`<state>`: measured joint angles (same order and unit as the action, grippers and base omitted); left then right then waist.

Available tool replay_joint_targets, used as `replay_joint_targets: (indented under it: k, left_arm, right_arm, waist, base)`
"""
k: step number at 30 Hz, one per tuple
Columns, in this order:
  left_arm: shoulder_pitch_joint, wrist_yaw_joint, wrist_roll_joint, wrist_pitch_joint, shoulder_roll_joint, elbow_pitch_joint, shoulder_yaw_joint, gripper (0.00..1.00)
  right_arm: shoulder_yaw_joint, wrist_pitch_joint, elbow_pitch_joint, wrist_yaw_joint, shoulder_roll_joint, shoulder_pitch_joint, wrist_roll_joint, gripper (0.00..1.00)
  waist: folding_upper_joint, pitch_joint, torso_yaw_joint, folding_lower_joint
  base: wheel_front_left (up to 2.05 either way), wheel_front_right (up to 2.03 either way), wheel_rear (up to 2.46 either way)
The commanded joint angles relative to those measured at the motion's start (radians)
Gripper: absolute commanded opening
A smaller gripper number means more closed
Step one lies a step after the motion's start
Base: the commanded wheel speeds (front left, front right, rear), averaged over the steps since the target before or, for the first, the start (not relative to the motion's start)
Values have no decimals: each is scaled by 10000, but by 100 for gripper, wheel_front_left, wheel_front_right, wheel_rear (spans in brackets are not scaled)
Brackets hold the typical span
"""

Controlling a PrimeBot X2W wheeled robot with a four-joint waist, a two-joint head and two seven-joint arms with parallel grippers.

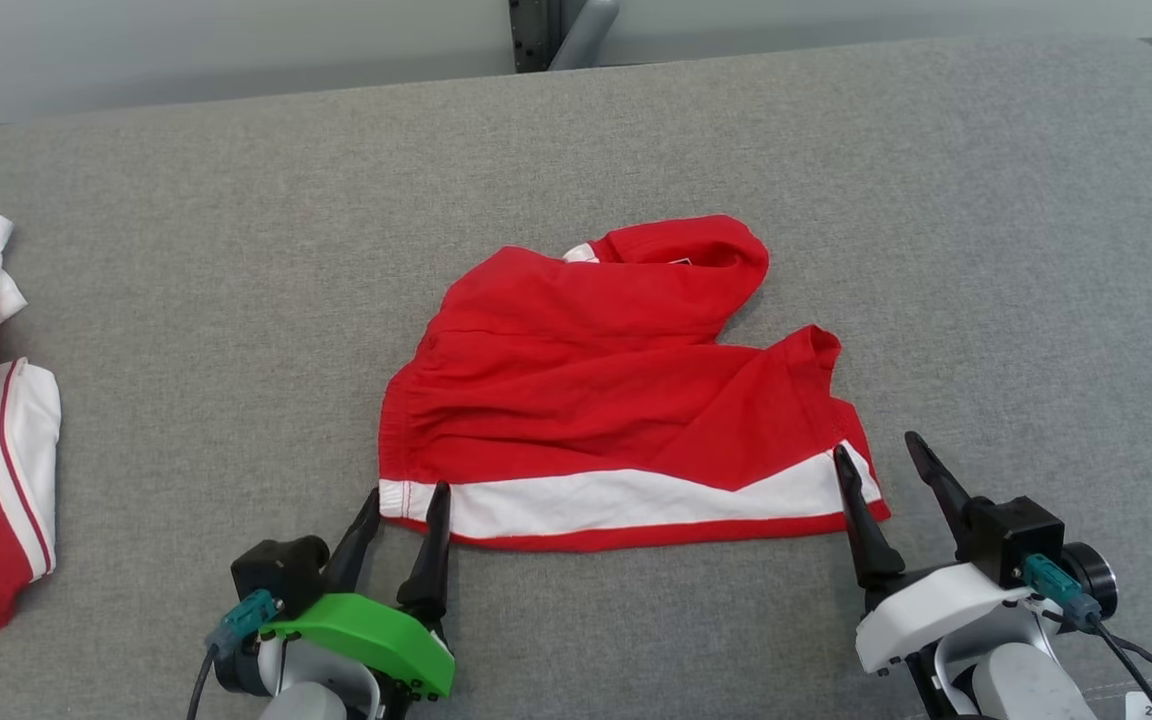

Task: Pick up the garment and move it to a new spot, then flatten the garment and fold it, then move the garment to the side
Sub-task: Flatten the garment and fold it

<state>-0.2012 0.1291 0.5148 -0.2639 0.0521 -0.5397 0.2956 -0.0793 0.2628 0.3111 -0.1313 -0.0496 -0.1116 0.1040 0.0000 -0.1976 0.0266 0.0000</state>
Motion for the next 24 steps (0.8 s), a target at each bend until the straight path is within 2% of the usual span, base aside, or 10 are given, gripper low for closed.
replay_joint_targets:
  k: [1,6,7,8,9,10,17,24]
  left_arm:
    - [-191,26,228,-8,150,13,86,100]
    - [-189,27,340,-8,221,117,79,100]
    - [-167,26,336,-8,229,147,80,80]
    - [-144,26,341,-8,230,169,80,48]
    - [-123,26,349,-8,234,205,77,28]
    - [-100,26,357,-8,235,244,65,0]
    - [73,26,378,-8,313,451,38,0]
    - [197,10,53,-8,314,687,-331,0]
  right_arm:
    - [45,28,-62,10,-26,-118,-74,100]
    - [67,28,-81,10,-24,-127,-102,100]
    - [64,28,-79,10,-24,-129,-95,100]
    - [55,28,-78,10,-24,-131,-77,100]
    - [43,28,-78,10,-24,-128,-56,100]
    - [30,28,-76,10,-24,-121,-31,100]
    - [-133,28,-26,10,-23,-63,109,100]
    - [-589,28,420,10,-49,0,814,100]
  waist:
    - [0,-149,117,0]
    - [0,-188,145,0]
    - [0,-190,153,0]
    - [0,-189,158,0]
    - [0,-184,161,0]
    - [0,-180,162,0]
    - [0,-123,118,0]
    - [0,-93,40,0]
  base:
    - [0,0,0]
    - [0,0,0]
    - [0,0,0]
    - [0,0,0]
    - [0,0,0]
    - [0,0,0]
    - [0,0,0]
    - [0,0,0]
